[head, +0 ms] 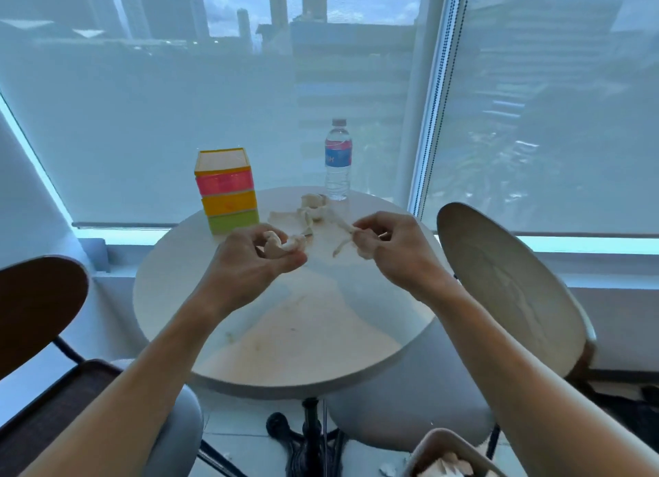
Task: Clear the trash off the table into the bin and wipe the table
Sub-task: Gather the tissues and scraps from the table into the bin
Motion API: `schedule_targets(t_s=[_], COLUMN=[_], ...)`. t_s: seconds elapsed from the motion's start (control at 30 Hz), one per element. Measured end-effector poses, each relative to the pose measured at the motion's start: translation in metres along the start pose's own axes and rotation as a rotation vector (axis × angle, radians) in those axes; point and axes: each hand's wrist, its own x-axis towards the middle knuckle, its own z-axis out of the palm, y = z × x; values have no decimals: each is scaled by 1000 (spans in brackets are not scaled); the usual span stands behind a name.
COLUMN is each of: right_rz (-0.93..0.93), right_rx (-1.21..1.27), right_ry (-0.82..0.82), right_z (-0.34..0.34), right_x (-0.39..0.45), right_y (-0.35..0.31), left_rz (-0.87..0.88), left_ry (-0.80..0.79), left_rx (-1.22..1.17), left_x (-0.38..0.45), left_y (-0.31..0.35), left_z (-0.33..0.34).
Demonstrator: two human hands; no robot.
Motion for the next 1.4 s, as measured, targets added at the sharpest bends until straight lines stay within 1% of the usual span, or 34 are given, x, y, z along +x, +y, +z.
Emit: schedule_targets(t_s=[0.2, 0.37, 0.47, 0.6, 0.73, 0.8, 0.83, 0.97, 1.17, 1.27, 1.4], right_rz=[120, 263, 353, 476, 551, 581, 590, 580, 499, 425, 354], right_rx=[104, 137, 118, 47, -135, -223, -240, -202, -67, -44, 30], right_ry=[80, 72, 13, -74, -202, -281, -296, -226, -165, -165, -169], right_z=[-66, -99, -107, -97, -79, -78, -80, -95, -110, -114, -115], right_x=[-60, -110, -143, -180, -209, -218, -220, -215, -201, -196, -178], right_y=[35, 79, 111, 153, 190, 202, 205, 204, 165, 144, 109], left_rz=[68, 136, 152, 142, 76, 32, 15, -59, -155, -124, -52], left_ry=[-126, -245, -317, -456, -523, -543, -554, -594, -633, -614, -556], left_rx=[-80, -27, 30, 26, 71, 91, 113, 195, 211, 233, 193], left_x=[-39, -76, -99, -126, -150, -163, -169, -190, -212, -206, -185], left_y=[41, 61, 69, 69, 54, 42, 35, 5, -16, -10, 13], left_z=[49, 88, 109, 134, 159, 168, 173, 192, 214, 211, 188])
